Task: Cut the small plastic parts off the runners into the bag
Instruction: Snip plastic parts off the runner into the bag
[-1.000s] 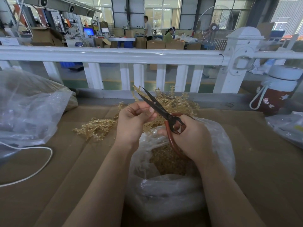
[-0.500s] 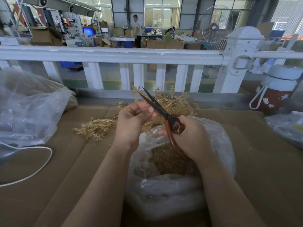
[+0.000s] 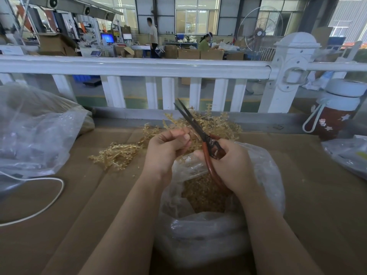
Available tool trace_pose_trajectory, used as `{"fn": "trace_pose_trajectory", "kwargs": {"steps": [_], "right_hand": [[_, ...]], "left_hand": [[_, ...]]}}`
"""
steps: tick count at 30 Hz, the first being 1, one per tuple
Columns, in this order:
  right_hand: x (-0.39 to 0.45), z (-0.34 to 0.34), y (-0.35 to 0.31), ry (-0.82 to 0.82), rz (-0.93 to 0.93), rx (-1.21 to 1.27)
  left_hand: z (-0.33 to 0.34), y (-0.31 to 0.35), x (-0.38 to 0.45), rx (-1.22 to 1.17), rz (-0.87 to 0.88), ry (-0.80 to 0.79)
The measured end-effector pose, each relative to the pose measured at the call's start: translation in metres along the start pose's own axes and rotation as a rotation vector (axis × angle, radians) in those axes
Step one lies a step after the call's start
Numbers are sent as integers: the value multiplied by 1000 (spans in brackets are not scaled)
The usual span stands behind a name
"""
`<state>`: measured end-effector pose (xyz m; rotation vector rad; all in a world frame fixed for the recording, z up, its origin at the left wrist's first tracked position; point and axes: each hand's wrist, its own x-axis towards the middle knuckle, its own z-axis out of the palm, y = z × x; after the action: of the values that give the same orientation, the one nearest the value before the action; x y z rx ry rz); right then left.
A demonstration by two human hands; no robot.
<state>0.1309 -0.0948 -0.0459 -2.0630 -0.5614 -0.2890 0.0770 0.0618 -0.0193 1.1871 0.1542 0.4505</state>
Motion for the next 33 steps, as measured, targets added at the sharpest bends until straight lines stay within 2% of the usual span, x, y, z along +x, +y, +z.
{"fn": "trace_pose_trajectory", "kwargs": {"steps": [3,9,18,22,28,33], "right_hand": [[1,0,-1,15,33,95],[3,-1,-6,-20,57,252],[5,-2,-8,-46,61,289],[5,-1,-5,-50,49,307],[3,-1,-3,5,4,262],[1,-3,1,34,-26,-55]], "left_hand": [[4,-2,-3,116,-71,-36],[12,-2,-10,74,-173,-100],[8,-1,-8,49,-207,-154],[1,0,-5,86,-211,-109],[4,0,-6,155,-52,-46],[5,2,-5,119,81,19]]}}
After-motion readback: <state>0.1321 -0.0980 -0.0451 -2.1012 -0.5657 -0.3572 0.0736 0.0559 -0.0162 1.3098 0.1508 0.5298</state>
